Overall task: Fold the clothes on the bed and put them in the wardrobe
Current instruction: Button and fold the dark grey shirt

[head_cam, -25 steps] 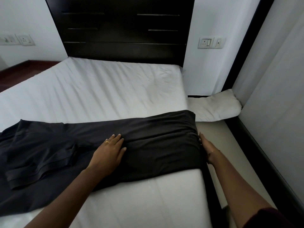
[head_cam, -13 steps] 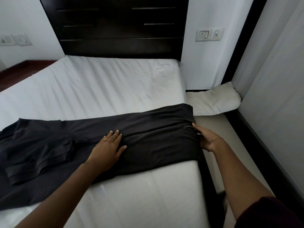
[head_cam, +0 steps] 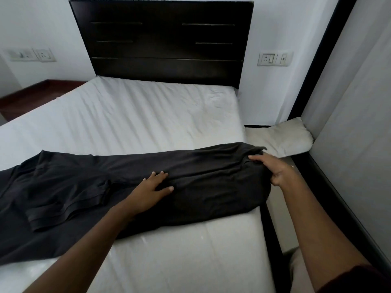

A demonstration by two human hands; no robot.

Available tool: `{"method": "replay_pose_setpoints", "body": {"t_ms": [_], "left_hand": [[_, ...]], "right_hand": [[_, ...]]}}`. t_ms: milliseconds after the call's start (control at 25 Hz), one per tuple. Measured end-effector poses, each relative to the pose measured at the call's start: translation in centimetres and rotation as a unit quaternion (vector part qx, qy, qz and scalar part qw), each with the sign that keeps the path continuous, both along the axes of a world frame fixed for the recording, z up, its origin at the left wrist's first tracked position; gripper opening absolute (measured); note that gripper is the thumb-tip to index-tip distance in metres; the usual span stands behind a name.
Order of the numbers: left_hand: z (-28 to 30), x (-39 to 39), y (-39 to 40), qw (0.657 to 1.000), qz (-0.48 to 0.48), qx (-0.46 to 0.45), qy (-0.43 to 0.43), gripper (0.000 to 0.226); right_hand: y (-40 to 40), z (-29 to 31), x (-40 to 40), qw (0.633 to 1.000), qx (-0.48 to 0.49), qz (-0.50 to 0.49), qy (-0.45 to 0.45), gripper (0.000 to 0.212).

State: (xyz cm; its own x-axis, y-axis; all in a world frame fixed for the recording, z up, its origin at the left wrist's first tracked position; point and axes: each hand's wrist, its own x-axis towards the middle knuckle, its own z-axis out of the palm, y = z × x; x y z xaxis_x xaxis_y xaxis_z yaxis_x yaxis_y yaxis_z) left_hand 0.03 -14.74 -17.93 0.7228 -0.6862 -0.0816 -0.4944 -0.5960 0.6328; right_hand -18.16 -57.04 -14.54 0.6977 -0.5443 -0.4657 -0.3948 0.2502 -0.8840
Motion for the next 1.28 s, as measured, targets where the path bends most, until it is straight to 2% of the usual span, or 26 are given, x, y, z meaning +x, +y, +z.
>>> {"method": "replay_pose_setpoints", "body": {"t_ms": [40,80,160,240,280,360,400,480,560,680,760,800,880,920,1000,1080,1200,1280], "left_hand": [[1.4,-0.7,-0.5,0.992,0.046,-0.091,0.073,0.059],[2.8,-1.2,-1.0,0.967,0.098,-0.178,0.151,0.047],[5.1,-1.3,-1.6,0.876,0.185,-0.305,0.325,0.038],[5.3,-0.6,-1.3,0.794,0.238,-0.356,0.431,0.047],[5.1,-0.5,-1.0,0.773,0.247,-0.355,0.463,0.051],[4.1,-0.6,-0.6,0.769,0.248,-0.335,0.485,0.055],[4.0,-1.0,-0.6,0.775,0.245,-0.327,0.481,0.052],[4.6,-2.3,-1.2,0.805,0.23,-0.318,0.445,0.032],[5.2,-3.2,-2.0,0.843,0.227,-0.297,0.387,0.014],[5.2,-4.4,-3.3,0.868,0.216,-0.273,0.354,0.032],[5.0,-4.8,-3.5,0.883,0.21,-0.249,0.339,0.042],[4.8,-4.8,-3.5,0.891,0.207,-0.233,0.329,0.047],[4.5,-4.5,-3.3,0.903,0.217,-0.215,0.301,0.056],[4.5,-4.4,-3.3,0.903,0.235,-0.214,0.289,0.056],[4.8,-4.2,-3.3,0.884,0.275,-0.247,0.286,0.052],[5.0,-4.1,-3.5,0.855,0.304,-0.293,0.302,0.052],[4.5,-3.3,-3.6,0.809,0.345,-0.342,0.331,0.064],[4.2,-2.3,-3.6,0.771,0.356,-0.386,0.361,0.069]], "right_hand": [[0.8,1.4,1.6,0.997,-0.069,0.009,0.013,0.036],[2.3,2.9,3.6,0.989,-0.141,0.022,0.032,0.046],[7.0,5.3,8.0,0.947,-0.298,0.093,0.074,0.061],[14.2,6.1,12.2,0.885,-0.411,0.194,0.098,0.067],[18.2,6.0,13.4,0.867,-0.425,0.236,0.106,0.073],[25.0,4.8,13.8,0.852,-0.415,0.298,0.113,0.079],[27.0,3.9,13.7,0.847,-0.42,0.305,0.111,0.072],[27.9,2.0,13.3,0.841,-0.454,0.272,0.113,0.056],[27.3,1.3,11.6,0.833,-0.47,0.256,0.139,0.055],[25.4,0.3,8.8,0.816,-0.447,0.316,0.185,0.057],[24.0,0.3,8.0,0.815,-0.419,0.357,0.182,0.044],[23.3,0.3,8.3,0.815,-0.435,0.341,0.172,0.036],[21.7,0.0,9.8,0.814,-0.517,0.229,0.129,0.026],[21.0,-0.6,10.9,0.813,-0.542,0.18,0.111,0.024],[20.2,-1.9,13.2,0.795,-0.576,0.16,0.101,0.023],[19.4,-3.6,15.7,0.771,-0.597,0.192,0.111,0.027],[19.3,-4.0,19.4,0.765,-0.599,0.223,0.085,0.034],[19.5,-3.7,21.4,0.756,-0.595,0.26,0.075,0.047]]}}
